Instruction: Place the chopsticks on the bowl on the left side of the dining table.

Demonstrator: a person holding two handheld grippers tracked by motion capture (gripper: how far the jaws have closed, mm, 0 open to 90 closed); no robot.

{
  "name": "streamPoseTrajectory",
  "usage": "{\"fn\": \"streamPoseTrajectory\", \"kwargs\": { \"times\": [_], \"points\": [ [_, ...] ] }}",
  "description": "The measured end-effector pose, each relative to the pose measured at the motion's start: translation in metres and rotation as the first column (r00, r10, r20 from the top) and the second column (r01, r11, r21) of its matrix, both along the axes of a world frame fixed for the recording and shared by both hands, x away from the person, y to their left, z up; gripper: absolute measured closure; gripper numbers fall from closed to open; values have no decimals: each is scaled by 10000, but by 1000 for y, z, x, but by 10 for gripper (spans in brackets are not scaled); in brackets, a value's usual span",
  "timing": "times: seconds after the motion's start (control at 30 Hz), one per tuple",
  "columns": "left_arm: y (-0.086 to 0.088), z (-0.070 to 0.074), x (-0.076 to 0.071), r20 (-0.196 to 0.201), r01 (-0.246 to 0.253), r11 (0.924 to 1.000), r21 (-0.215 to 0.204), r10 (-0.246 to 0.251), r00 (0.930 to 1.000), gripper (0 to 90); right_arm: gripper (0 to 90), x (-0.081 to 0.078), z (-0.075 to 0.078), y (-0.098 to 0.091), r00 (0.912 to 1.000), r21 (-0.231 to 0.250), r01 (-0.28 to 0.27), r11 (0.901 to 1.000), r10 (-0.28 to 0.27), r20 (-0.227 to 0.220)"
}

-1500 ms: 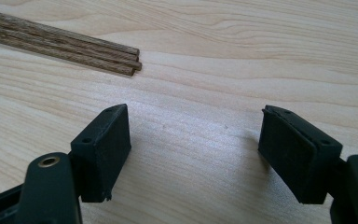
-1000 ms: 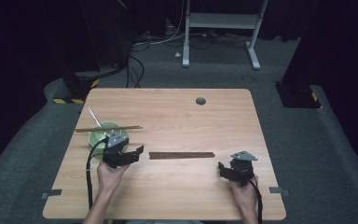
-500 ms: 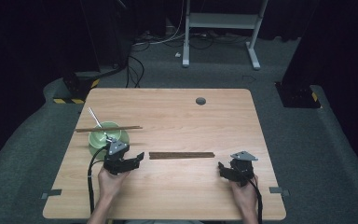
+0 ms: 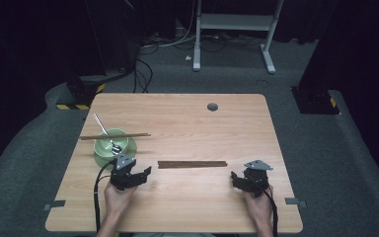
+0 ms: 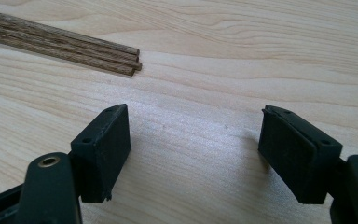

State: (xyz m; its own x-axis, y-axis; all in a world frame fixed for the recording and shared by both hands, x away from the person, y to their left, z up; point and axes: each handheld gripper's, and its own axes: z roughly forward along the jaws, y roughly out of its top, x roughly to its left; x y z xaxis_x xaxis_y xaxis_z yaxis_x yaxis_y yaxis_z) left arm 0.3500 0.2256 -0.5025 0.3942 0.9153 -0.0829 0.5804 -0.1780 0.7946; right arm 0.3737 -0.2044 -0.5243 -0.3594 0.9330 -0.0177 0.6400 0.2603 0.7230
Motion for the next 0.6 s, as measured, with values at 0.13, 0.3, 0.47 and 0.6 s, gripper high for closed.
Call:
{"fn": "streamPoseTrajectory", "kwargs": {
  "times": [0.13,0.3,0.47,0.6],
  "points": [
    [2,-6,-2,-64,-105,9999,-117,104,9999,297,245,0,0,0,10000,1,-1,10000,1,-2],
    [3,-10,-3,-95,-239,9997,-51,238,9997,297,245,0,0,0,10000,-3,2,10000,-2,-8],
    [4,-16,-4,-116,-378,9991,180,380,9992,297,245,0,0,0,10000,1,-1,10000,1,0],
    [2,-24,-4,-224,-575,9966,585,588,9980,295,245,0,0,0,10000,0,-1,10000,1,-1]
  ]
}}
